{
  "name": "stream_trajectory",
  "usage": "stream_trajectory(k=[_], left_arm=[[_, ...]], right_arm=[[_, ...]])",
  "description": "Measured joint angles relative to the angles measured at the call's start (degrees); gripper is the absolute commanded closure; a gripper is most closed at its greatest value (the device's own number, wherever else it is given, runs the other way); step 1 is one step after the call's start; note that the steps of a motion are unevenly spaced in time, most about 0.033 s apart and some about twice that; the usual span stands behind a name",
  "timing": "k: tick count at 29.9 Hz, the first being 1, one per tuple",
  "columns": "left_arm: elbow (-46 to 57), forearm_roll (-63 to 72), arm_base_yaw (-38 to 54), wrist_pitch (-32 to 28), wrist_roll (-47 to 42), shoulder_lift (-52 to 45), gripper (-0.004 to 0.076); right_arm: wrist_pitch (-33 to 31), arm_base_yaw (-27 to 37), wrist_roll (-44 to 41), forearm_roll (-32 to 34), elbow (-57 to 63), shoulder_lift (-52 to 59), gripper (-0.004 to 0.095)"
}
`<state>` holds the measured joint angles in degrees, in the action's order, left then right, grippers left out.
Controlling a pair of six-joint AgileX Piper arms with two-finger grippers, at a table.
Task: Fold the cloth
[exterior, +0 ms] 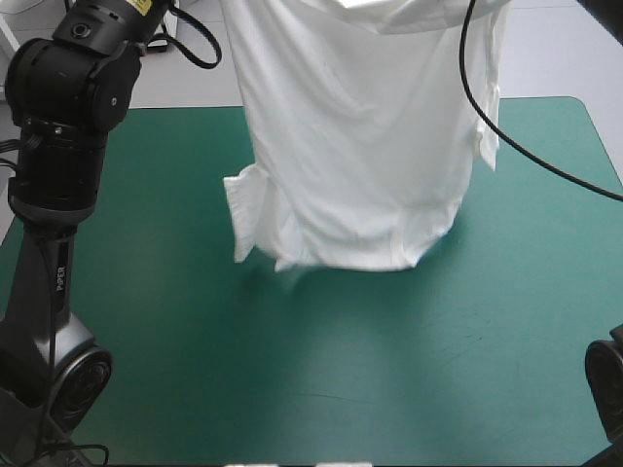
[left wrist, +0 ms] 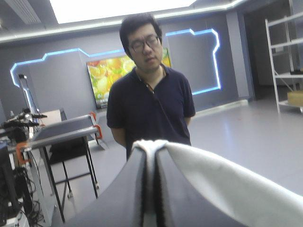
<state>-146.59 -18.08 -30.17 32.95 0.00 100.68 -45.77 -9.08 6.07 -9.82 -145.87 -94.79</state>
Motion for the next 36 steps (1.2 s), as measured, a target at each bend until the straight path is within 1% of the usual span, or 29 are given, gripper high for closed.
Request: stream_trajectory(k=[3,5,7,11,15,18,20,23,28,32,36], left_arm=[[0.0,1.2,2.7,-2.9,-1.1,0.4,0.0746],[-0.1,3.3,5.0,-2.9,-1.8,0.9,0.0746],[-0.1,5.5,7.1,-1.5,-1.8,2.0,0.0746],[-0.2,6.6,8.2,5.9,1.5,5.9,0.0746],[-0.1,9.0,8.2,15.6,3.3,12.4,0.0746],[0.1,10.3,8.2,21.1,3.3,17.2,0.0746],[0.2,11.8,8.2,23.9,3.2,20.2,0.0746],[0.3,12.7,8.1,28.0,1.7,23.4,0.0746],[0.3,12.9,8.1,37.4,-1.4,27.7,0.0746],[0.8,13.3,8.1,39.1,-3.6,30.4,0.0746],[4.8,14.0,8.1,39.1,-4.9,30.4,0.0746]], right_arm=[[1.2,0.0,1.3,-0.3,0.0,-0.6,0.0906],[0.0,0.0,1.6,-0.3,0.0,-1.3,0.0906],[-2.6,0.0,1.0,-0.4,-0.1,-2.5,0.0907],[-9.4,0.0,-1.8,-0.1,-0.1,-7.6,0.0908],[-16.5,0.2,-4.7,0.7,0.1,-14.5,0.0908],[-22.8,0.6,-5.6,0.8,0.2,-19.7,0.0908],[-25.6,1.3,-6.1,0.8,0.3,-22.7,0.0908],[-25.8,2.2,-6.6,0.3,2.1,-25.6,0.0908],[-25.8,2.9,-6.4,0.2,9.1,-26.5,0.0908],[-25.7,2.9,-6.1,-1.4,18.7,-26.0,0.0908],[-25.7,2.9,-6.1,-2.5,28.5,-24.7,0.0908]])
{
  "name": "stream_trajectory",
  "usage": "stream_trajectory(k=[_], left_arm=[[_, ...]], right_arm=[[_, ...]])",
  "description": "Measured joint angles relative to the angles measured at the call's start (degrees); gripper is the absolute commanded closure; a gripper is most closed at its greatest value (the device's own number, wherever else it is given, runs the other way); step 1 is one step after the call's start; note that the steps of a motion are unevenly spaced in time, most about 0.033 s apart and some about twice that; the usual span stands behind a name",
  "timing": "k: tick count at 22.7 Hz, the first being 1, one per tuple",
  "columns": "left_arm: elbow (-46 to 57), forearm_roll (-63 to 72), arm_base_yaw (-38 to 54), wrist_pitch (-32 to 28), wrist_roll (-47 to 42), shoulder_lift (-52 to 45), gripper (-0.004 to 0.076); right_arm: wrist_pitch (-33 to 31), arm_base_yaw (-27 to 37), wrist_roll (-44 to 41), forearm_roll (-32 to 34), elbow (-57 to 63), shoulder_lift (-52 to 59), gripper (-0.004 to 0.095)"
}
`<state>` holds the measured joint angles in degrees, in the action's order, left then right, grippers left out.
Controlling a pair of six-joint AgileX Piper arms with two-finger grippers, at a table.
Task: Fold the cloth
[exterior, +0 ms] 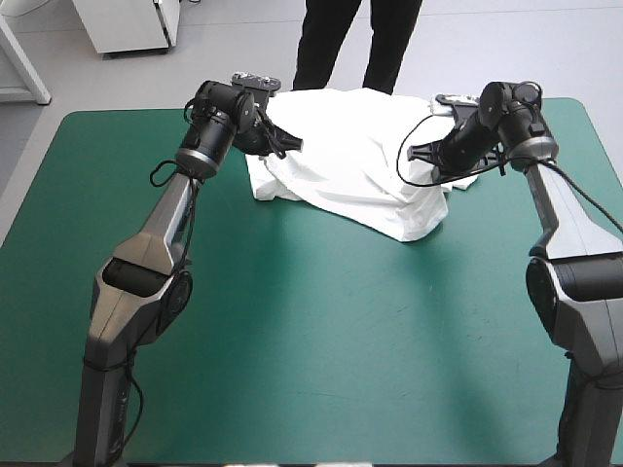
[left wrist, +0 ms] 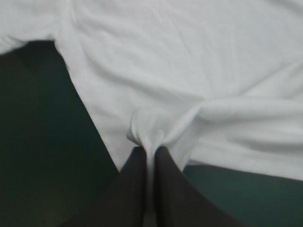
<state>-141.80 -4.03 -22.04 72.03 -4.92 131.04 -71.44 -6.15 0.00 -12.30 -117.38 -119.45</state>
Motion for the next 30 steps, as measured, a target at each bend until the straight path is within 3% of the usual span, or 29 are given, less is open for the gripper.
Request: stream_trajectory(k=[6,13,18,23,30], left_arm=[[17.4,1.6,0.0,-0.5,-0.4,-5.8,0.0746],[40.4,2.0,0.0,-1.9,-0.2,-19.4,0.0746],[59.5,5.3,0.0,-3.3,1.6,-31.7,0.0746],[69.2,7.0,0.0,-2.6,3.6,-42.9,0.0746],[84.1,11.9,0.0,-2.3,4.0,-52.8,0.0746]], right_arm=[[0.3,0.0,0.0,-0.1,9.9,4.2,0.0908],[1.1,0.1,0.3,0.5,20.6,11.5,0.0908],[2.0,0.1,1.4,0.4,38.9,22.8,0.0908],[2.6,0.1,2.1,0.4,54.6,35.0,0.0908],[2.1,0.1,2.3,0.2,64.0,47.8,0.0909]])
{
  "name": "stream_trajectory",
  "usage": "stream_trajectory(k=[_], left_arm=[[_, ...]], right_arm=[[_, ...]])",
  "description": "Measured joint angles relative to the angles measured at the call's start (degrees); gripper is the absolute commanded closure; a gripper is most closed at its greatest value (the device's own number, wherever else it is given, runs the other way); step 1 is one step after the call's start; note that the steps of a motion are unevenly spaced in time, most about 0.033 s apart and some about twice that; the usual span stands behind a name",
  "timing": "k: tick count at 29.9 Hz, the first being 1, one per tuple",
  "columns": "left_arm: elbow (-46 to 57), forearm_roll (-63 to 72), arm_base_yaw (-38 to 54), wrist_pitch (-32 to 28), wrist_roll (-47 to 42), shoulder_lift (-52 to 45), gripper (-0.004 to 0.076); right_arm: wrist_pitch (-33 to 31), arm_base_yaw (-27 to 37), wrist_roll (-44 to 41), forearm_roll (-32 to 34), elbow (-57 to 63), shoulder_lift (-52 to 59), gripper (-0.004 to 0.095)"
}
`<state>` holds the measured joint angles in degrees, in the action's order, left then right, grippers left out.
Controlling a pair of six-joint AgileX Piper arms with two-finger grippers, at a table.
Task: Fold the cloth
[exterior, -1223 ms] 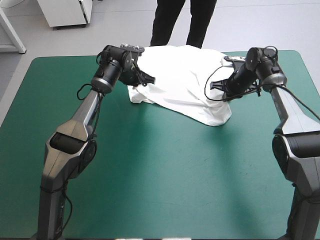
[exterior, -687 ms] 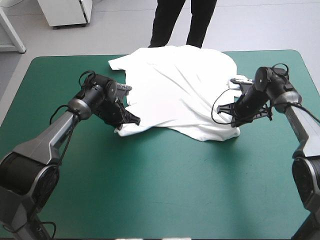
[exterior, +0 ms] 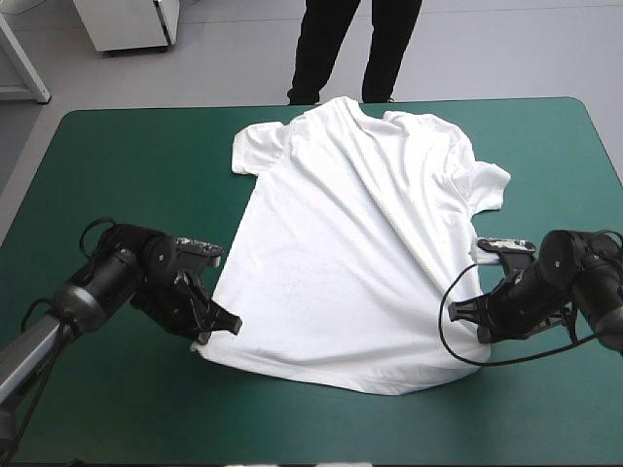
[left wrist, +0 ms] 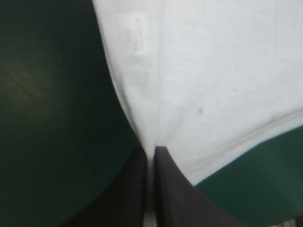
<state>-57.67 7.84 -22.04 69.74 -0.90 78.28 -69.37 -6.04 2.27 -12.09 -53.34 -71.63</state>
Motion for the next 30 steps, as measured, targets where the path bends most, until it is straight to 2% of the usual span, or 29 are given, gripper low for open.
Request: stream_trajectory(k=[11,23,26,27,30], left_arm=[[13.6,4.6,0.0,0.0,-2.2,-16.6,0.0746],[15.1,9.9,0.0,0.2,-3.1,-21.8,0.0745],[15.1,9.6,0.0,-0.6,-2.9,-21.8,0.072],[15.1,9.4,0.0,-1.1,-2.5,-21.8,0.0691],[15.1,9.1,0.0,-2.1,-0.2,-21.9,0.0548]], right_arm=[[-0.1,0.0,-0.8,-2.0,13.7,11.0,0.0909],[-0.2,0.0,-3.7,-4.9,16.3,18.4,0.0906],[-0.2,0.0,-3.8,-4.8,16.6,18.4,0.0827],[-0.2,0.0,-3.8,-4.8,16.6,18.4,0.0782],[-0.3,0.0,-3.6,-4.8,16.6,18.4,0.0566]])
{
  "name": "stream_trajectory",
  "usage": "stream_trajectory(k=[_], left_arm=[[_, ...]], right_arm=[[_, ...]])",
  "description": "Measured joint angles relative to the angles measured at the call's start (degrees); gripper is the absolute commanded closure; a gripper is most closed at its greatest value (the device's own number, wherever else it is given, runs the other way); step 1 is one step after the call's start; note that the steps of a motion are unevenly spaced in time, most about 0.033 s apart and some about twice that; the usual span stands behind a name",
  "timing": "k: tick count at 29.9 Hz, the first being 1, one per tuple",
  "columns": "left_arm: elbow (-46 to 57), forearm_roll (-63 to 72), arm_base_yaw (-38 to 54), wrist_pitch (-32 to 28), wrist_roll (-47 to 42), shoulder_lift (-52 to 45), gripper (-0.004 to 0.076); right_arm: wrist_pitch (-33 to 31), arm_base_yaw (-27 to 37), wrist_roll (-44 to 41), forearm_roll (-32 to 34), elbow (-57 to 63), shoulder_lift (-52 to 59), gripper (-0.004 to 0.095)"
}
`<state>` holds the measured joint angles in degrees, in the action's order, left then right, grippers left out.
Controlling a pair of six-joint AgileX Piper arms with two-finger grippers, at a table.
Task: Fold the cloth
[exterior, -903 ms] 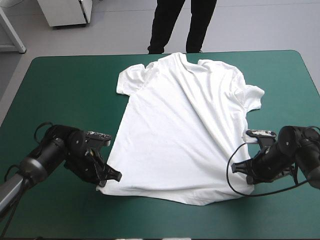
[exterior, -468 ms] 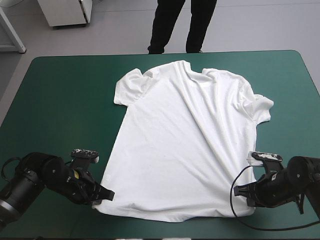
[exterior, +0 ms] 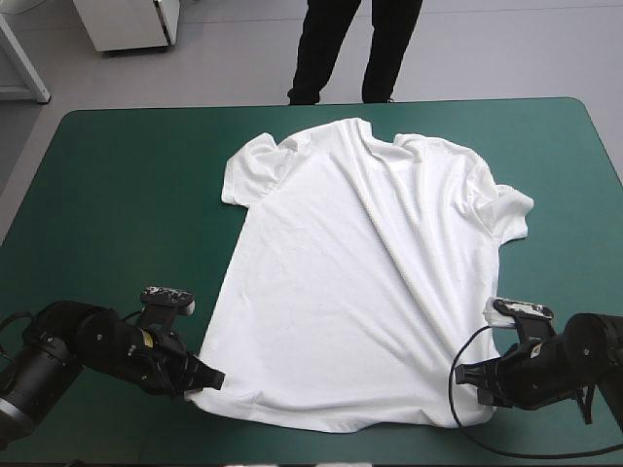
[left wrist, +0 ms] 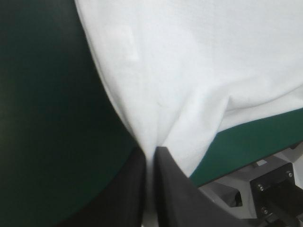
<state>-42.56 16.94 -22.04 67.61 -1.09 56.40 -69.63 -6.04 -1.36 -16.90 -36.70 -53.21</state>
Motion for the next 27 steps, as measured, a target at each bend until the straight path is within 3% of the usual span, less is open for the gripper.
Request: stream_trajectory(k=[3,5,7,14,22,27], left_arm=[[0.0,-0.1,0.0,0.1,1.1,0.0,0.0362],[0.0,-0.1,0.0,0.7,1.7,0.0,0.0248],[0.0,-0.1,0.0,1.7,1.8,0.0,0.0194],[-3.4,-3.2,0.0,2.8,1.8,0.0,0.0189],[-17.9,-11.8,0.0,3.5,1.8,0.2,0.0216],[-26.7,-14.7,0.0,4.1,1.8,3.4,0.0234]], right_arm=[[-0.2,0.0,0.1,0.0,0.0,0.0,0.0359],[-0.3,0.0,0.1,0.0,-0.6,0.0,0.0316],[-0.5,0.0,0.1,0.0,-1.8,0.0,0.0319],[-0.8,0.0,-0.8,2.1,-12.7,0.0,0.0385],[-1.7,0.0,-2.4,7.8,-25.3,0.0,0.0387],[-1.9,0.0,-3.3,12.0,-31.7,0.0,0.0439]])
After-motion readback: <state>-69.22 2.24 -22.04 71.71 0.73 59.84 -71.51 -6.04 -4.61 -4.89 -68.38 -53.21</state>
